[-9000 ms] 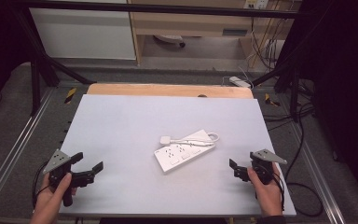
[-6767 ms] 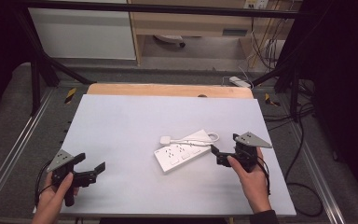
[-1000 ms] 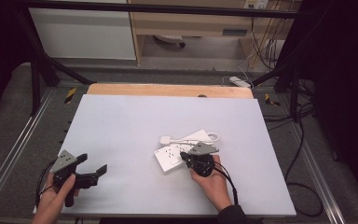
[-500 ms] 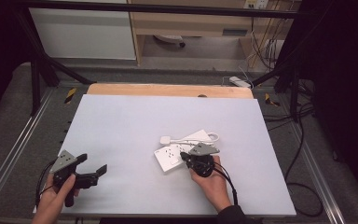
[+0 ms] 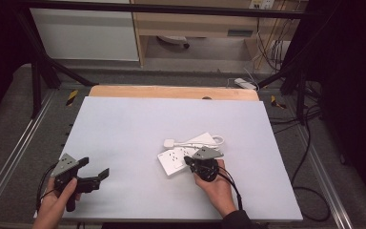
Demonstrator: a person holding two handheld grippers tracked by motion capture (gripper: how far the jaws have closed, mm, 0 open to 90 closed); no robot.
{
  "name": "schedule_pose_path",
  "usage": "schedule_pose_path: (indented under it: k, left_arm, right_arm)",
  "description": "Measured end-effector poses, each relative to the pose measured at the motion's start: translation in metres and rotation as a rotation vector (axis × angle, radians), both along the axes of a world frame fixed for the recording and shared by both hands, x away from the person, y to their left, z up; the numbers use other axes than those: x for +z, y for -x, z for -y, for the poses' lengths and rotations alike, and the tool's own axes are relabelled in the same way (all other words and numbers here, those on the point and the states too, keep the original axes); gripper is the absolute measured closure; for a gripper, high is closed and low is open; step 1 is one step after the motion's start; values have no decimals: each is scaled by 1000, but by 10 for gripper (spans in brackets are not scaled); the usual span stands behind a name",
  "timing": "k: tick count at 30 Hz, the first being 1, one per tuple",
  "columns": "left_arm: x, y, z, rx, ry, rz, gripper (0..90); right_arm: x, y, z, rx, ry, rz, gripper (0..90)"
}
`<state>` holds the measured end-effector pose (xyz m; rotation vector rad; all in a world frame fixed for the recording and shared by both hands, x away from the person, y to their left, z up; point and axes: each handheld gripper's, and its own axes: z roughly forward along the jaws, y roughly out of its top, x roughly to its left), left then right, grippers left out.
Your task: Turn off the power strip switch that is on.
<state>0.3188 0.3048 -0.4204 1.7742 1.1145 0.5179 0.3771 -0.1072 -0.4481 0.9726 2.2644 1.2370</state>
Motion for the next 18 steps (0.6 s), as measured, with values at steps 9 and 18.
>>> schedule_pose_path:
  k: [9,18]
  left_arm:
    - [0,0,-1,0,-3,5,62]
    - [1,0,-1,2,-2,4,62]
  right_arm:
    - [2,0,1,5,0,10,900]
    - [4,-1,3,0,-10,16,900]
